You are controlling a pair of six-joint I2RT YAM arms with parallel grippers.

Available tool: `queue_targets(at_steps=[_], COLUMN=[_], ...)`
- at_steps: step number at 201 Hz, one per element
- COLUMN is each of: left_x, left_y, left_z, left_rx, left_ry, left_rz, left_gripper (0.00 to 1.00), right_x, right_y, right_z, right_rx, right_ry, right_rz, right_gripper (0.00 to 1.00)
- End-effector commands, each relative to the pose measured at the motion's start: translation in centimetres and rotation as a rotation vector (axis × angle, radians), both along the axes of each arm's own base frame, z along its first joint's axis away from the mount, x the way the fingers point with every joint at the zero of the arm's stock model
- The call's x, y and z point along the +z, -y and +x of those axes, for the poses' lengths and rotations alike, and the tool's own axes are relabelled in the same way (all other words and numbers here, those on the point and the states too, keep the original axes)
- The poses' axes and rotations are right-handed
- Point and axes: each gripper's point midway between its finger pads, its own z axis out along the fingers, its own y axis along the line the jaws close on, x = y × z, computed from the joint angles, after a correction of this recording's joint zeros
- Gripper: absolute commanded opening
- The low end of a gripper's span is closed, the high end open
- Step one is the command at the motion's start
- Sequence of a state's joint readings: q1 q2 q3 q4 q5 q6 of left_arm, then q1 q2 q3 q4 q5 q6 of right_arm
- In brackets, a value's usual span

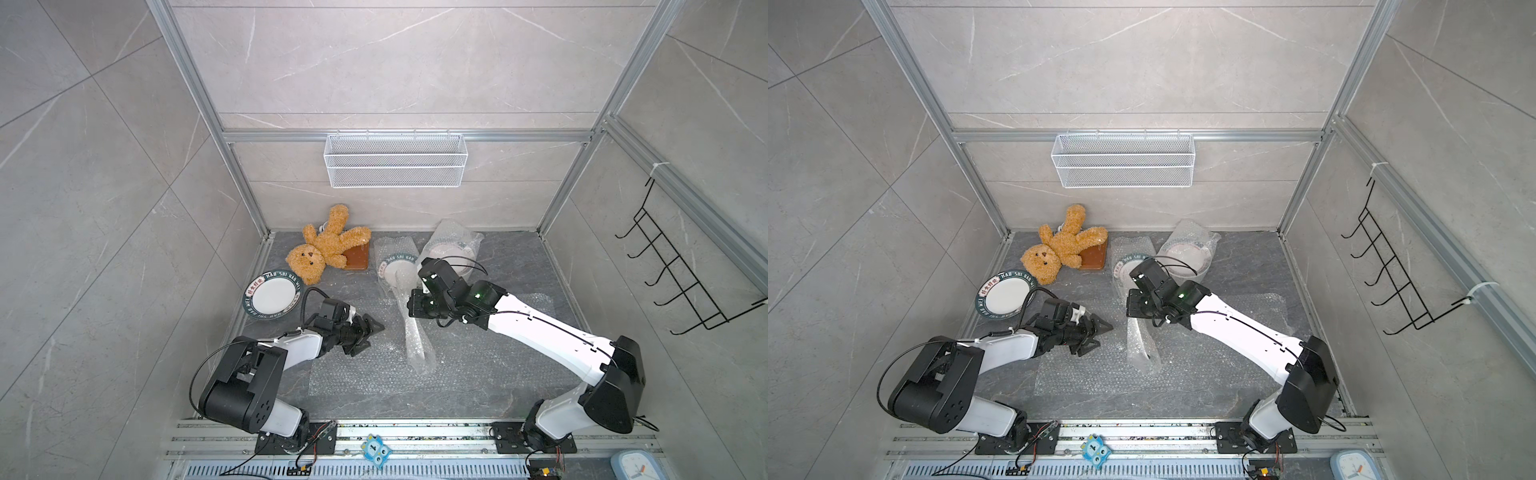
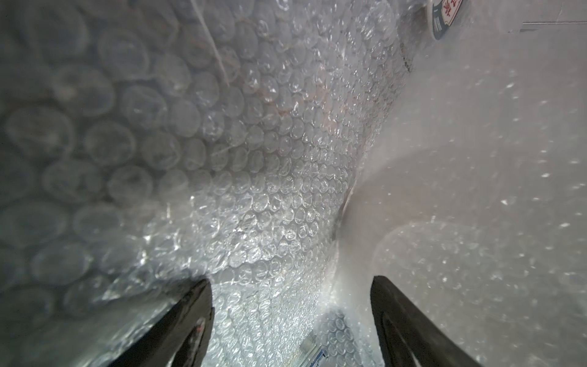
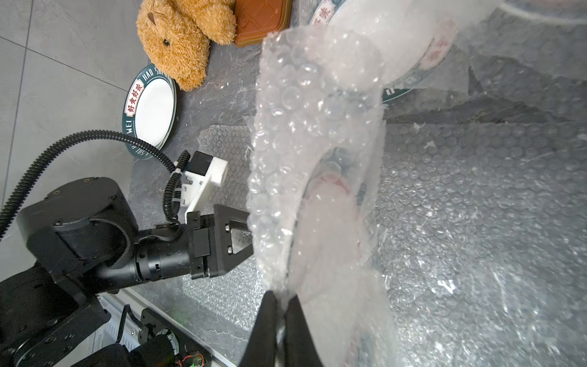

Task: Unpack dinner plates from bubble wrap
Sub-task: Adjust the bubble wrap on the bubble wrap.

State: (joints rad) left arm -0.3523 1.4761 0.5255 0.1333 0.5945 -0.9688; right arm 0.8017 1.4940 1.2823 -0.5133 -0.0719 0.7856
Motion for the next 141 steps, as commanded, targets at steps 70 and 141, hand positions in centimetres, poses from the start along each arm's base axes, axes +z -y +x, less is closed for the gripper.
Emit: queue_targets(at_steps=[70, 141], left_x=[-1.2, -1.1], left_y=[-1.2, -1.2], left_z=[-0.3, 0.4], left_rx=[0.015, 0.023], left_ry=[-0.046, -0.049], left_rz=[0.084, 0.094], left_gripper=[0.81, 0.81], right_x=[-1.2, -2.4], right_y=[4.5, 10.1], right_z=[0.6, -0.1], right_rx=[-0.016, -0.096], right_ry=[-0.084, -0.064], right_rz=[0.248, 0.041], right_gripper=[0.0, 0.14])
